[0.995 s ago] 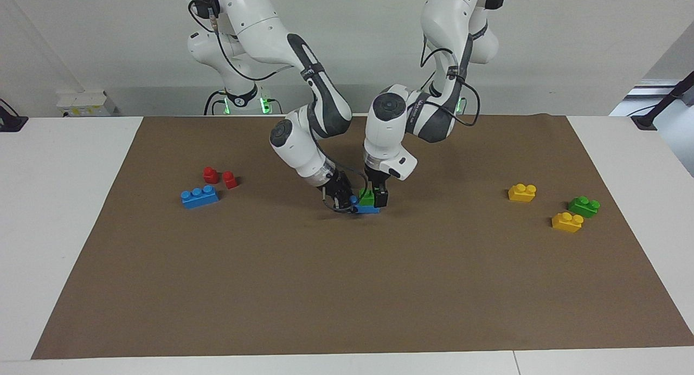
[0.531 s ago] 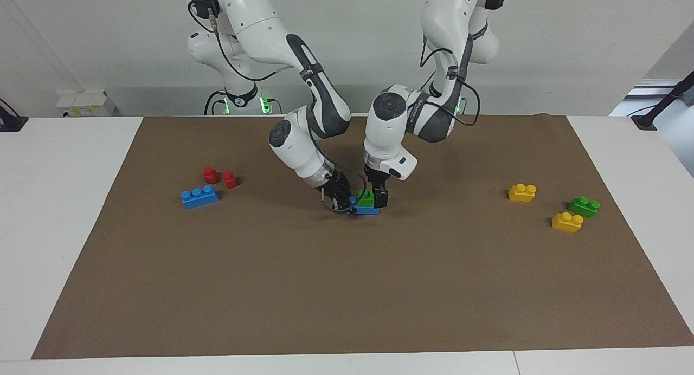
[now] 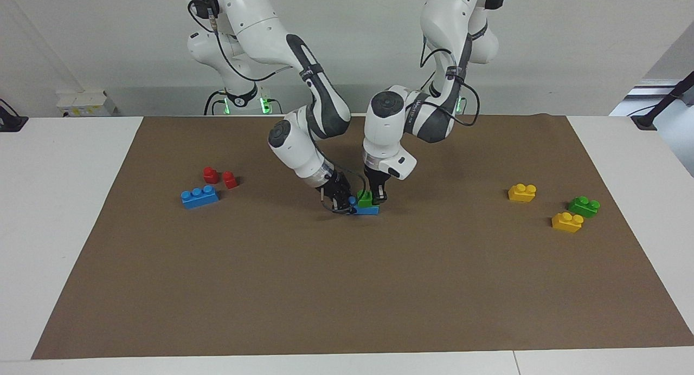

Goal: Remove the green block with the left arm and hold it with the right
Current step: 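Grasp the green brick with the left gripper while the right gripper grasps blue, then pull the green brick with the left gripper while the right gripper pulls blue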

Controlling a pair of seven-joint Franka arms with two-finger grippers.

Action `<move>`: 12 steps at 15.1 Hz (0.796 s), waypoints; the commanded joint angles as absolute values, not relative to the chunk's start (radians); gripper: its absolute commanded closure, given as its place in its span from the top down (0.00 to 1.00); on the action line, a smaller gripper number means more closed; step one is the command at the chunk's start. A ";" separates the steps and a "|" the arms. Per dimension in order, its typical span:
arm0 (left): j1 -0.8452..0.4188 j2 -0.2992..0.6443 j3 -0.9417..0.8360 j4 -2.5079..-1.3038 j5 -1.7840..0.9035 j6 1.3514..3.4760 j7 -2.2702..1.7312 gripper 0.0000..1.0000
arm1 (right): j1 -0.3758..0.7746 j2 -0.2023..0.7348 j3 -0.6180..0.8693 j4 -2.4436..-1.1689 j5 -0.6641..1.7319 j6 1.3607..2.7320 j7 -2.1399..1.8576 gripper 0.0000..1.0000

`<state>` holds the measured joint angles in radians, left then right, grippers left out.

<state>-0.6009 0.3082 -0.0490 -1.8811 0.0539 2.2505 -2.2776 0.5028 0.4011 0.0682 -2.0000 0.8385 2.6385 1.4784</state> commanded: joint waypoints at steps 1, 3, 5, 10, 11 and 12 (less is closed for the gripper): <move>-0.620 0.296 -0.037 -1.910 0.061 2.283 -2.298 0.00 | 0.494 0.402 0.077 -1.994 0.859 2.646 1.482 0.00; -0.612 0.279 -0.037 -1.905 0.061 2.269 -2.295 0.00 | 0.494 0.400 0.077 -1.993 0.859 2.646 1.486 0.00; -0.601 0.227 -0.035 -1.905 0.061 2.228 -2.287 0.00 | 0.494 0.397 0.077 -1.993 0.859 2.645 1.488 0.00; -0.503 0.108 -0.037 -1.898 0.060 2.111 -2.151 0.00 | 0.491 0.391 0.077 -1.991 0.859 2.640 1.489 0.00; -0.477 0.101 -0.037 -1.896 0.060 2.097 -2.111 0.00 | 0.479 0.381 0.075 -1.987 0.859 2.620 1.491 0.00; -0.445 0.095 -0.037 -1.898 0.058 2.095 -2.053 0.00 | 0.453 0.364 0.072 -1.971 0.858 2.574 1.490 0.00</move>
